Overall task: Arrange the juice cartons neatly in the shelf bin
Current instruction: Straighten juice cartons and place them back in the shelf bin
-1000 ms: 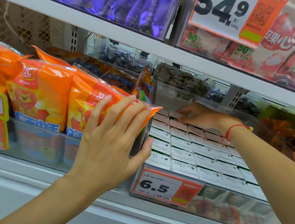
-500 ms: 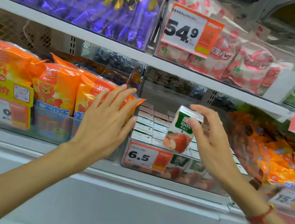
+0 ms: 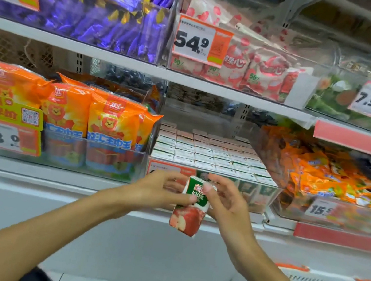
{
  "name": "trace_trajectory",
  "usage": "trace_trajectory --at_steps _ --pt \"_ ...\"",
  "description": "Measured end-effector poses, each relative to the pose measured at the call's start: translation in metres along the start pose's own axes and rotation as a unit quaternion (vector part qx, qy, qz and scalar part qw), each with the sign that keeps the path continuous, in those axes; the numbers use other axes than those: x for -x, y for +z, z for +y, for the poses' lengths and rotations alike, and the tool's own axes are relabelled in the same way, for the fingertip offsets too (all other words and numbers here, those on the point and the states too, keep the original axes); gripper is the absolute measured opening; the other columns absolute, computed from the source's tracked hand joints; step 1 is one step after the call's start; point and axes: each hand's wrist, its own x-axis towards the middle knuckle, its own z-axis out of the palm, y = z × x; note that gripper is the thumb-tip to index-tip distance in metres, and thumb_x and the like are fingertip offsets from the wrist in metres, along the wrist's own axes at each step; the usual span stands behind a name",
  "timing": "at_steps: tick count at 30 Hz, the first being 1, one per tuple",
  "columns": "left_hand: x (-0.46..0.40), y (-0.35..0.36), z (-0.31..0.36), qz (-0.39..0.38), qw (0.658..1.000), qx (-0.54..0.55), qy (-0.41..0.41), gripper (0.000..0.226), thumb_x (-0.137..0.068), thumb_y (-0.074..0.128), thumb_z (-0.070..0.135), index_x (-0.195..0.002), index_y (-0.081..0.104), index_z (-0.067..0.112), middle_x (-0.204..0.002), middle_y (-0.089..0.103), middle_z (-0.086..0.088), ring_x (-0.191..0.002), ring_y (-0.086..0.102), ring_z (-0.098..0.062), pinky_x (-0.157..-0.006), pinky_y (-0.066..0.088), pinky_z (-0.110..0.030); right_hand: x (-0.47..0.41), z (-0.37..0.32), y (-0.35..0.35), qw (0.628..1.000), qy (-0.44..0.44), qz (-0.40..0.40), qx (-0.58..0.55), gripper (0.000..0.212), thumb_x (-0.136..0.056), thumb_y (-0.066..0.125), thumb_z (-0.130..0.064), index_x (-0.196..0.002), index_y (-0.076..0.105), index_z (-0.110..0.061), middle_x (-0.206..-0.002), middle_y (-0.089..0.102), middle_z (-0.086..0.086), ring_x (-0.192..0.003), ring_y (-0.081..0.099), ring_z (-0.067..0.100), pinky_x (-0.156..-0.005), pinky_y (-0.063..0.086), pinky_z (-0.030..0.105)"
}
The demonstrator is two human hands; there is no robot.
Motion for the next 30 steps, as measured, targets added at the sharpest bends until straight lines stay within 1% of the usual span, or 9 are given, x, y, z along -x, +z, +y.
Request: trace_trajectory --at_steps 4,7,11,14,17,19,24,27,30 --pt "0.002 -0.008 -0.014 -0.007 1.0 0.012 0.013 0.024 -0.085 0.072 0.029 -0.108 0.069 0.03 -0.1 0.075 0.013 -0.097 0.069 -0.001 -0.077 0.055 -0.017 -0.003 0.003 -0.002 0.997 0.052 -0.051 0.006 0.033 -0.085 0.063 -0.042 -0.116 0.06 -0.032 -0.117 0.065 -0.006 -0.109 0.063 0.007 -0.096 0.054 0.037" --pt "0.0 -0.01 -0.015 0.03 0.999 0.032 0.014 0.034 -0.086 0.07 0.036 -0.119 0.067 0.029 -0.111 0.072 0.013 -0.107 0.065 -0.002 -0.092 0.053 -0.024 -0.005 0.005 -0.003 0.992 0.081 -0.091 0.025 0.031 -0.086 0.059 -0.05 -0.113 0.062 -0.035 -0.115 0.068 -0.012 -0.111 0.063 0.006 -0.098 0.049 0.035" --pt "-0.001 -0.01 -0.016 0.061 0.995 0.07 0.022 0.035 -0.088 0.067 0.035 -0.122 0.066 0.026 -0.113 0.072 0.009 -0.107 0.066 -0.007 -0.097 0.052 -0.032 -0.006 0.003 0.003 0.992 0.06 -0.104 0.039 0.016 -0.094 0.053 -0.046 -0.104 0.063 -0.039 -0.1 0.071 -0.021 -0.094 0.064 -0.009 -0.076 0.05 0.01" --pt "-0.003 -0.01 -0.018 0.08 0.991 0.107 0.027 0.034 -0.091 0.065 0.031 -0.123 0.065 0.02 -0.112 0.073 0.005 -0.103 0.069 -0.01 -0.084 0.057 -0.026 -0.008 -0.002 0.003 0.991 0.043 -0.126 0.031 0.018 -0.095 0.057 -0.035 -0.111 0.061 -0.039 -0.103 0.071 -0.02 -0.098 0.064 -0.006 -0.079 0.052 0.011" --pt "-0.003 -0.012 -0.017 0.087 0.981 0.173 0.015 0.026 -0.092 0.063 0.03 -0.116 0.066 0.021 -0.105 0.075 0.003 -0.096 0.072 -0.012 -0.068 0.056 -0.017 -0.009 -0.004 0.0 0.988 0.035 -0.149 0.033 0.037 -0.09 0.067 -0.024 -0.124 0.057 -0.036 -0.112 0.07 -0.014 -0.106 0.064 0.002 -0.09 0.051 0.02" --pt "-0.003 -0.011 -0.017 0.095 0.975 0.2 0.012 0.023 -0.092 0.063 0.03 -0.113 0.067 0.022 -0.103 0.076 0.003 -0.094 0.072 -0.012 -0.066 0.055 -0.016 -0.009 -0.005 0.002 0.989 0.024 -0.139 0.037 0.042 -0.087 0.071 -0.024 -0.125 0.058 -0.034 -0.111 0.071 -0.014 -0.105 0.064 0.003 -0.09 0.05 0.02" --pt "-0.004 -0.005 -0.022 0.179 0.96 0.214 0.023 0.023 -0.085 0.072 0.028 -0.107 0.072 0.022 -0.091 0.077 0.006 -0.085 0.073 -0.009 -0.068 0.058 -0.019 -0.006 -0.004 0.012 0.995 -0.033 -0.034 0.083 0.046 -0.073 0.084 -0.024 -0.115 0.067 -0.031 -0.093 0.072 -0.014 -0.083 0.066 0.006 -0.072 0.053 0.017" --pt "-0.005 -0.002 -0.021 0.158 0.964 0.212 0.025 0.016 -0.083 0.072 0.037 -0.097 0.072 0.03 -0.089 0.077 0.008 -0.084 0.073 -0.005 -0.066 0.058 -0.018 -0.004 -0.002 0.014 0.987 -0.069 0.008 0.147 0.05 -0.066 0.087 -0.028 -0.111 0.067 -0.034 -0.087 0.07 -0.014 -0.078 0.065 0.006 -0.069 0.055 0.022" --pt "-0.005 -0.004 -0.019 0.131 0.973 0.187 0.023 0.013 -0.082 0.072 0.039 -0.093 0.071 0.032 -0.089 0.077 0.009 -0.084 0.072 -0.004 -0.063 0.055 -0.014 -0.005 -0.001 0.013 0.988 -0.065 -0.003 0.139 0.033 -0.07 0.084 -0.035 -0.098 0.067 -0.034 -0.082 0.07 -0.009 -0.072 0.066 0.008 -0.067 0.056 0.022"
